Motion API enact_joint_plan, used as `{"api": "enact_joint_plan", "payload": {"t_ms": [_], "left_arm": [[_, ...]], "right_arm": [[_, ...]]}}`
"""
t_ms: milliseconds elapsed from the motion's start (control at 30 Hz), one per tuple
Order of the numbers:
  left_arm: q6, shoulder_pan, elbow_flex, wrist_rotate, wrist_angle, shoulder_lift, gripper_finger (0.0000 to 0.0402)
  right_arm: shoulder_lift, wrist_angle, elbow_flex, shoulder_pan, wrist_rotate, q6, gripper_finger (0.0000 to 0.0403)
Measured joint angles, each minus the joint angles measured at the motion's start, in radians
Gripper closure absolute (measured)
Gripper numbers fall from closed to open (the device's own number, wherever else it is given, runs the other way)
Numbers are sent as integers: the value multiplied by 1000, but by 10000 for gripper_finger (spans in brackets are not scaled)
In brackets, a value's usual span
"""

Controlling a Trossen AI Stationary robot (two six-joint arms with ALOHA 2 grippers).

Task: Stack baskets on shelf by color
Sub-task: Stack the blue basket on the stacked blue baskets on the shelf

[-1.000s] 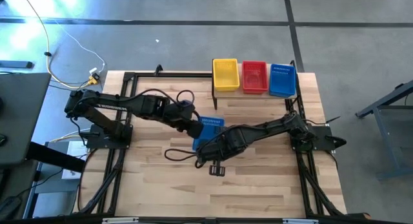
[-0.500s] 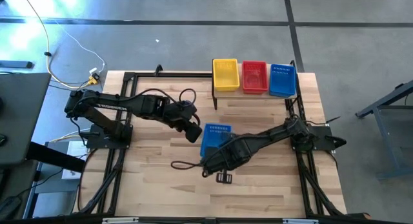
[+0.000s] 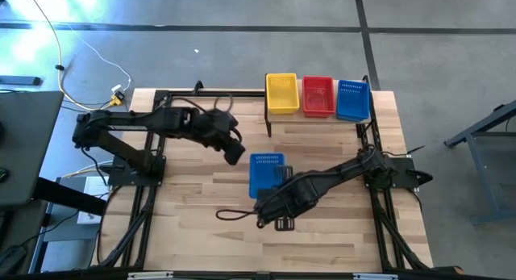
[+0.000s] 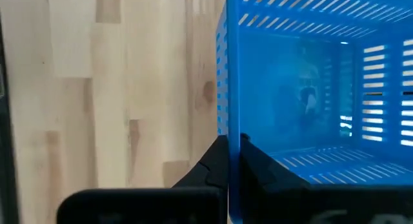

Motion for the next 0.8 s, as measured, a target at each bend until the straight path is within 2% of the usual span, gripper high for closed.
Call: {"api": "enact_joint_plan", "payload": {"t_ms": [300,433,600,800], "left_arm": [[65,97,0,-17,-30,-118,257],[101,128,0,-26,-34,-149,257],[115,155,0,-32,-34,-167,257],[149,187,0,-32,-34,-166,257]], "right_arm": [[-89,2,-34,-83,115,-111,403],[-209,1,-207,-137,125,-100,403],[-424,-2,-460,-172,187,-66,403],[-676,-1,-671,-208,253,-79,403]]}}
